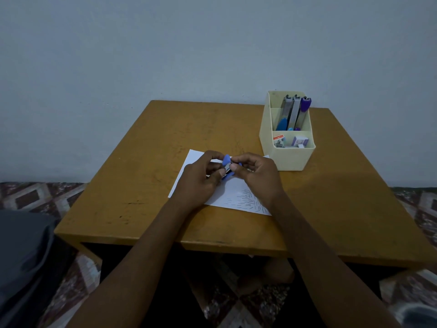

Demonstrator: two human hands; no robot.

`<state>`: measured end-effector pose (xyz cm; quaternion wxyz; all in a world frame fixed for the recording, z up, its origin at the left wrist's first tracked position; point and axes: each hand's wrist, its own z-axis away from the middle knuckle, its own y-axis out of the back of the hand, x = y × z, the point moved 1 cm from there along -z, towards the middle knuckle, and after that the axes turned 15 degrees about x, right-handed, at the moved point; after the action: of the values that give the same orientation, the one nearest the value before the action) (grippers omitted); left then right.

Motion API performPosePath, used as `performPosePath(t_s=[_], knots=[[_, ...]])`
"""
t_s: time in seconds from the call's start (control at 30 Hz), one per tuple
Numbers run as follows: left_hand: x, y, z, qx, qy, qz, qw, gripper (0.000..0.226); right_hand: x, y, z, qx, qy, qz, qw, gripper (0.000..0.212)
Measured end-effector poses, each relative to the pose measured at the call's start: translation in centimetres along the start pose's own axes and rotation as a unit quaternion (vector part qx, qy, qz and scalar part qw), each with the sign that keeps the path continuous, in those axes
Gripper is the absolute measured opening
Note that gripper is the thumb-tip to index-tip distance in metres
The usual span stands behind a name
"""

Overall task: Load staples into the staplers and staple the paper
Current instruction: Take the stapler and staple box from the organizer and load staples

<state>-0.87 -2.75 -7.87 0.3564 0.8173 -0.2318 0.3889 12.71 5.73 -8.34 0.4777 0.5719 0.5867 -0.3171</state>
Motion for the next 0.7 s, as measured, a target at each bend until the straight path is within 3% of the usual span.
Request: performPosePath(t_s=[0.37, 0.7], knots=[[-0.24, -0.35, -0.04, 0.017, -0.055, -0.077, 0.995, 0.017, -0.02, -0.14, 0.09, -0.013, 0.008, 0.019, 1.000, 0.013], [-0.32, -0.47, -0.12, 0.018, -0.082, -0.081, 0.993, 0.016, 0.02, -0.22, 0.19, 0.010, 0.062, 0.049, 0.997, 0.009]])
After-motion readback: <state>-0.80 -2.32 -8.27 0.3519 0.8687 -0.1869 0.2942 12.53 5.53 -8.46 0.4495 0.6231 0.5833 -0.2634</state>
